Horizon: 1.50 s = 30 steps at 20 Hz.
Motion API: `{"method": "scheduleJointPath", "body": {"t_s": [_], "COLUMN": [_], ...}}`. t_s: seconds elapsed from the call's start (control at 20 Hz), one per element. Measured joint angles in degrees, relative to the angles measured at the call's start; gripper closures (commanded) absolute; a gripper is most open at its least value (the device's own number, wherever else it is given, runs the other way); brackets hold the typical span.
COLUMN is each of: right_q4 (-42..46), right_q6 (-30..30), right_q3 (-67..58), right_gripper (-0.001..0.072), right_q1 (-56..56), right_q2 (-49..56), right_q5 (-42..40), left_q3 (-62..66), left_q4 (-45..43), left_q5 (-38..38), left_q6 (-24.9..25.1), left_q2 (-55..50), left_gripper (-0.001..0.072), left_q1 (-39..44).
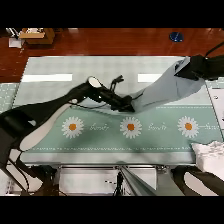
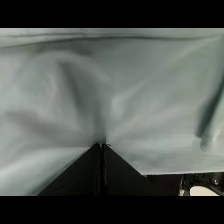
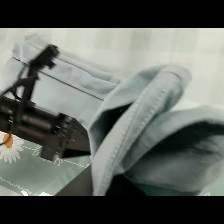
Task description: Fold the shirts.
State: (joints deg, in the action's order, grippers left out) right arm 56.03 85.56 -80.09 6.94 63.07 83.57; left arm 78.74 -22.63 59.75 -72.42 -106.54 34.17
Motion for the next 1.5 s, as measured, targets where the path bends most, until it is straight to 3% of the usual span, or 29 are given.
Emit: {"method": "scheduleJointPath", "body": {"t_s": [0.3, 0.65, 1.05, 1.35, 1.4, 1.45, 1.5], "right_q4": [1.01, 8.48, 12.68, 8.52, 6.82, 4.96, 2.99], "right_q6": [1.16, 3.67, 8.92, 11.21, 11.41, 11.56, 11.56], "right_q3": [0.00, -0.02, -0.02, 0.00, 0.00, 0.00, 0.00], "right_gripper": [0.0689, 0.0689, 0.0689, 0.0685, 0.0583, 0.0386, 0.0236], "right_q1": [-0.07, -10.91, -29.22, -40.15, -41.44, -42.58, -43.45], "right_q2": [-1.66, -0.26, 14.14, 27.10, 28.89, 30.53, 31.80], "right_q5": [1.95, 0.26, -20.94, -39.08, -41.92, -44.57, -46.80], "left_q3": [-0.04, -0.04, -0.04, -0.04, -0.13, -0.33, -0.55], "left_q4": [1.42, -9.66, -13.51, -13.81, -13.84, -13.81, -13.84], "left_q5": [-5.90, -3.56, 6.84, 15.06, 15.74, 16.52, 16.92], "left_q6": [1.07, 1.84, 4.09, 6.47, 6.69, 6.84, 6.97], "left_q2": [0.37, 15.08, 30.38, 33.70, 33.88, 34.03, 34.10], "left_gripper": [0.0690, 0.0688, 0.0687, 0.0688, 0.0687, 0.0688, 0.0687], "left_q1": [1.14, -21.79, -52.72, -61.68, -61.90, -61.83, -61.59]}}
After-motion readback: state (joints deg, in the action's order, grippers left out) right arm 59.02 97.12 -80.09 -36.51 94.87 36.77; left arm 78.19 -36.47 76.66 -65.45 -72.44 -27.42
